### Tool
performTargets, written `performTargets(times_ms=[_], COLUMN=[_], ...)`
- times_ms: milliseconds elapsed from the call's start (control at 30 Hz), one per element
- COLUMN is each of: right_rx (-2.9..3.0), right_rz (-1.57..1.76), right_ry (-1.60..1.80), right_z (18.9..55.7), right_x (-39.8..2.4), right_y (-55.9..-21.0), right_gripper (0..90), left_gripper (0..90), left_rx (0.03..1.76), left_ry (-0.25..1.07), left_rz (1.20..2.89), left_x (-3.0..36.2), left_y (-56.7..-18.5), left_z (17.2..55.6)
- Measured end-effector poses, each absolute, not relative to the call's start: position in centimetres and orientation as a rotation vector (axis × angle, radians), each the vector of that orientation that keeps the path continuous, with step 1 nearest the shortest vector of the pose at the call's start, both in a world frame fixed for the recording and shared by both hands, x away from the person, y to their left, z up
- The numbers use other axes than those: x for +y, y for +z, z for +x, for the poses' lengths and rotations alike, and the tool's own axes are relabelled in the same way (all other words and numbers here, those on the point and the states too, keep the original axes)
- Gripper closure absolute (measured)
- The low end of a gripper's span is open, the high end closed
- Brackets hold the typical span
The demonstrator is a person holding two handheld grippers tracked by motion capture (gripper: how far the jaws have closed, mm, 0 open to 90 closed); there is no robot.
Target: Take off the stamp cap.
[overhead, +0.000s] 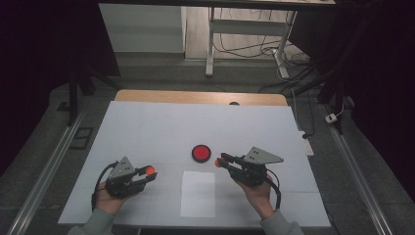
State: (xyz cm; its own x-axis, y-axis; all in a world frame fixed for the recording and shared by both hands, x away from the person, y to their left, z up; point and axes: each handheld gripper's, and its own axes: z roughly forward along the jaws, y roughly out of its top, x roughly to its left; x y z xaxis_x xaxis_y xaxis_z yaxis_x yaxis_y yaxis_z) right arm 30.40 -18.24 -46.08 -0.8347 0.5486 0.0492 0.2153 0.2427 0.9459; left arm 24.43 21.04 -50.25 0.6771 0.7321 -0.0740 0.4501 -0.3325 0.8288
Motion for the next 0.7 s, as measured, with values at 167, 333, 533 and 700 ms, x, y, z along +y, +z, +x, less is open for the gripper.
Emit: performTargets(times_ms=[167,333,533,700], right_rx=[2.230,2.226,2.228,2.229], right_rz=[0.713,0.714,0.715,0.713], right_ry=[1.617,1.619,1.616,1.613], right_z=[30.52,30.54,30.59,30.60], right_x=[-18.31,-18.27,-18.29,-18.34], right_y=[-46.21,-46.24,-46.28,-46.23], right_gripper=[72.4,72.4,72.4,72.4], left_gripper=[65.2,65.2,65.2,65.2], left_rx=[0.944,0.946,0.946,0.946], left_ry=[0.393,0.390,0.395,0.392], left_rz=[1.971,1.966,1.972,1.976], left_x=[21.98,22.13,21.99,21.90], left_y=[-50.60,-50.62,-50.69,-50.77], left_z=[24.19,24.31,24.42,24.49])
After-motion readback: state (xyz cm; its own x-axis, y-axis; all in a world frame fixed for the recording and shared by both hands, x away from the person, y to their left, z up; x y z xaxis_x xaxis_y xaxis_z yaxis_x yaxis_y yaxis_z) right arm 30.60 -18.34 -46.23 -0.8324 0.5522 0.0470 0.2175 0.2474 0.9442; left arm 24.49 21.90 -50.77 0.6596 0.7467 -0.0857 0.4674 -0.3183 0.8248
